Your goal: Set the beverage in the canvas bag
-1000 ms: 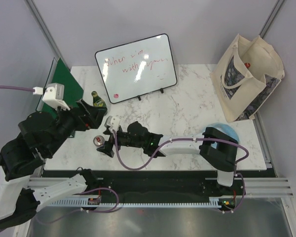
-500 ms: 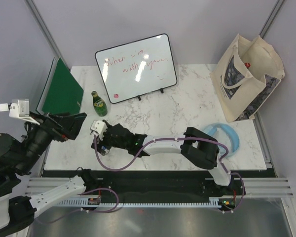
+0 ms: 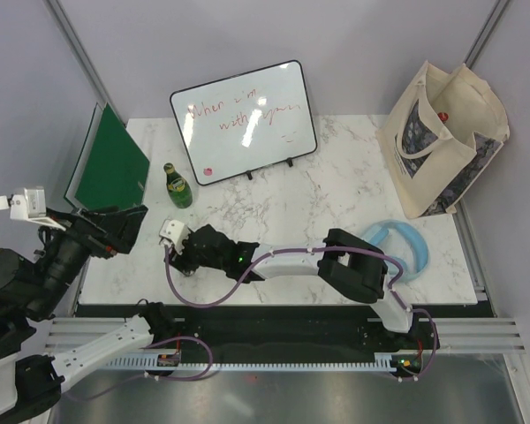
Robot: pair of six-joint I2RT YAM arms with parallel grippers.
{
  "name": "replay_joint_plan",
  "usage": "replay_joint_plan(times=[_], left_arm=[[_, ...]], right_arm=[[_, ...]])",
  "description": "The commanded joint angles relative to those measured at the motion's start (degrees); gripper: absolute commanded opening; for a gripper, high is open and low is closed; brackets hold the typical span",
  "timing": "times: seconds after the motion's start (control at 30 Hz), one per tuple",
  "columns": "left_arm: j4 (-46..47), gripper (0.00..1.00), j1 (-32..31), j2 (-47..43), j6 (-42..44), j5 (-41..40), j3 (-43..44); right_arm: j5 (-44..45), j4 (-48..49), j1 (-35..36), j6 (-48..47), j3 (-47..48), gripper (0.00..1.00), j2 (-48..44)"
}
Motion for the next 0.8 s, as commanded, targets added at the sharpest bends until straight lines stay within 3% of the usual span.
replay_joint_plan(times=[0.0,0.03,0.13,0.43,0.67,0.77], left_arm=[[1.5,0.97,0.1,-0.1,-0.1,-0.9,-2.6],[1.5,0.97,0.1,0.0,-0.1,-0.8,-3.3],[1.8,0.97,0.1,0.4,-0.3,-0.6,-4.3],[5.4,0.97,0.1,2.3,2.4,-0.7,-13.4],[14.5,0.98,0.1,5.5,7.7,-0.7,-26.9],[16.6,0.98,0.1,7.7,9.2,0.3,-33.1]], right_arm=[[1.8,2.3,0.1,0.3,0.8,0.29,-1.9],[3.2,2.2,0.0,0.1,0.4,0.18,-2.6],[4.7,-0.3,-1.3,0.1,-0.9,0.00,-6.8],[9.0,-19.0,-15.7,4.4,2.1,0.00,-25.2],[15.9,-38.7,-30.4,2.3,18.2,0.00,-29.7],[16.3,-42.1,-40.9,2.9,27.5,0.00,-29.7]])
